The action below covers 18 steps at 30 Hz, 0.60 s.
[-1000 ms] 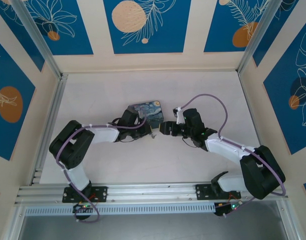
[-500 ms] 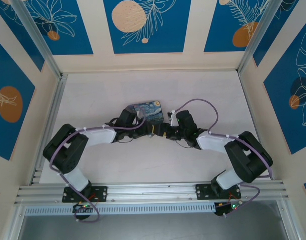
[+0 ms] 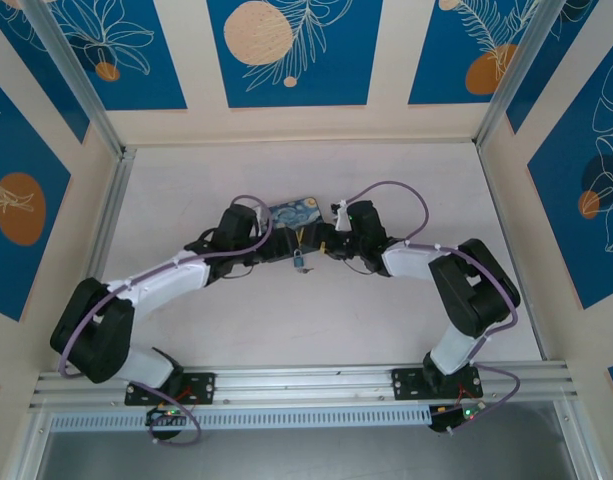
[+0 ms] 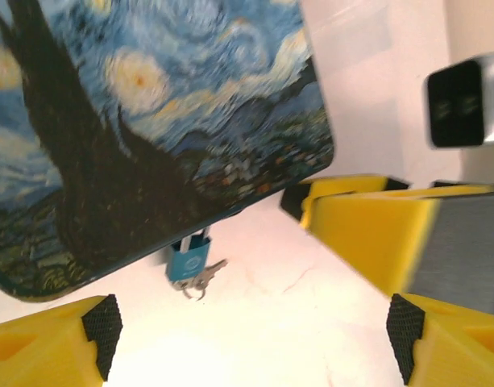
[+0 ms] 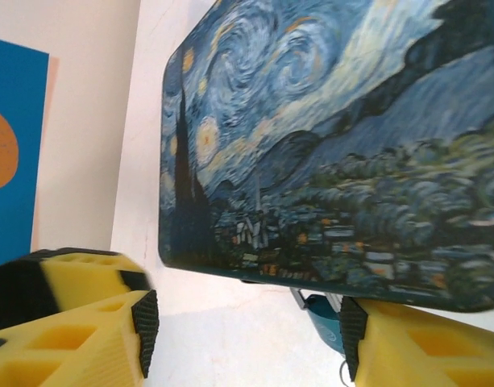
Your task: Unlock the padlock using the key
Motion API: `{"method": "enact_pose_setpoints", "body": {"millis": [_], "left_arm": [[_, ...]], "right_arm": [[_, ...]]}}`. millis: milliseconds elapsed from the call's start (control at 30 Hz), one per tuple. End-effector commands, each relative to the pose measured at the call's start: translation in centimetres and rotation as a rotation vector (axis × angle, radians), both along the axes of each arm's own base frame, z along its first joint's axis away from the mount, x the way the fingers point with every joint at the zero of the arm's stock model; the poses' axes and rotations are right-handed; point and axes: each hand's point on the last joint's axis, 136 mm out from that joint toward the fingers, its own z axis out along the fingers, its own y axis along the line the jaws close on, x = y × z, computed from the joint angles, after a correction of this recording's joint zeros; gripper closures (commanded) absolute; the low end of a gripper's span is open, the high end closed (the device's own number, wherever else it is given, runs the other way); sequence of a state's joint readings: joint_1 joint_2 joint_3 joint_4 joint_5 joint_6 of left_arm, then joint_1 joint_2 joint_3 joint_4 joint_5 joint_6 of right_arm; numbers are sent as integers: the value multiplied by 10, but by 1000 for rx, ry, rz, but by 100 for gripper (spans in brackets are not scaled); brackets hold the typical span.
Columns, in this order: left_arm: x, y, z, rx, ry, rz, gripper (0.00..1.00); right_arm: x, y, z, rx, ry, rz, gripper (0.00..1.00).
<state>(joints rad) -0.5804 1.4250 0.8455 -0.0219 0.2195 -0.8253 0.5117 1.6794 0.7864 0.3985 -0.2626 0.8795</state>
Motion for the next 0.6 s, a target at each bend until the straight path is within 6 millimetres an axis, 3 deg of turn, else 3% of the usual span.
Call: {"method": "enact_pose_setpoints", "body": {"millis": [0,233,367,567], "left_arm": [[14,15,18,15,-32,36,10],[38,50,20,67,-21,133,0],[46,64,16,103,-5,163,0],[51,71,10,105,18,180,0]], "right_arm": [[-5,2,6,1,-6,29,38],[-29,-7,-16,-120,2,40,42],[-29,-6,-31,-183,-3,47,51],[-27,5,-47,-258,-39,90,51]]}}
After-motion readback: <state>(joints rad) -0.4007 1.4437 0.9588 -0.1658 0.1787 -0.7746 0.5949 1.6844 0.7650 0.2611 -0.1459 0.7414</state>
